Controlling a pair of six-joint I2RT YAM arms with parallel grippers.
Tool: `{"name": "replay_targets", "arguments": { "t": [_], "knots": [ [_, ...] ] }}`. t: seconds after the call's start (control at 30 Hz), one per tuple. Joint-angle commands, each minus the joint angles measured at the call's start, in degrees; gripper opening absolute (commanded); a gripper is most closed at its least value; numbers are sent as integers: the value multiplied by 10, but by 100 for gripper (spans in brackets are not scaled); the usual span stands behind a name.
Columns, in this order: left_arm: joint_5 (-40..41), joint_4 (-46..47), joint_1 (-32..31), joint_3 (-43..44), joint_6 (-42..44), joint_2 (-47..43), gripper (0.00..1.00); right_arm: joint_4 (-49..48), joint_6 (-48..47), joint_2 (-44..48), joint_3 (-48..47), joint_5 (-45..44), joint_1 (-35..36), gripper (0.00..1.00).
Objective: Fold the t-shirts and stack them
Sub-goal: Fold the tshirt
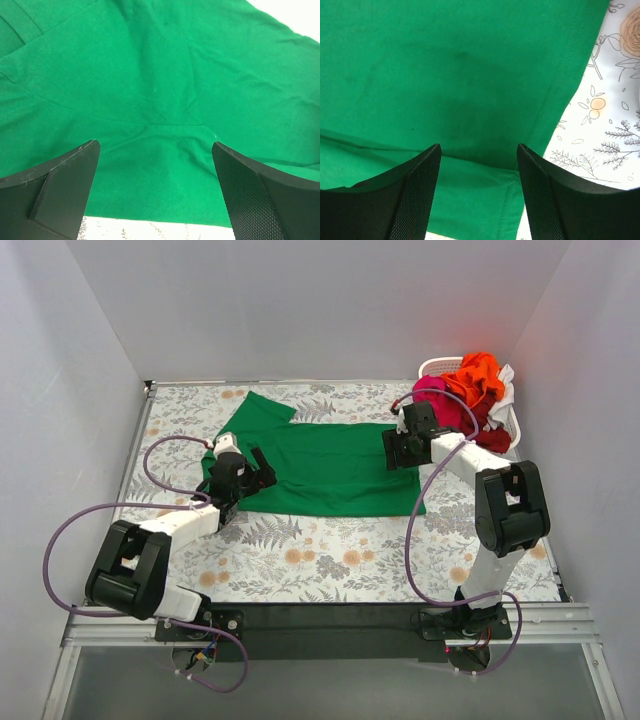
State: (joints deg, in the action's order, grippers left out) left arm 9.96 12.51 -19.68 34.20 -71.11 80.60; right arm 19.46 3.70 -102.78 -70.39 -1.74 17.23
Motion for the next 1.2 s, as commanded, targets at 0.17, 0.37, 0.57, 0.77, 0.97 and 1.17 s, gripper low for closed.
{"name": "replay_targets", "arguments": {
  "t": [0.17, 0.37, 0.57, 0.77, 0.97, 1.17],
  "knots": [
    [-5, 4, -1, 7, 12, 20, 87, -2, -30, 12, 28, 44, 1, 56],
    [1, 1, -1, 8, 12, 23, 87, 11, -35, 2, 33, 57, 1, 50],
    [1, 1, -1, 10, 11, 28, 87, 15, -36, 13, 34, 46, 1, 42],
    [3, -6, -1, 16, 11, 44, 87, 29, -35, 10, 37, 24, 1, 38],
    [4, -6, -2, 17, 11, 47, 87, 48, -48, 14, 41, -50, 0, 39],
    [2, -5, -2, 18, 11, 54, 88, 49, -43, 31, 50, -59, 1, 40]
  ]
}}
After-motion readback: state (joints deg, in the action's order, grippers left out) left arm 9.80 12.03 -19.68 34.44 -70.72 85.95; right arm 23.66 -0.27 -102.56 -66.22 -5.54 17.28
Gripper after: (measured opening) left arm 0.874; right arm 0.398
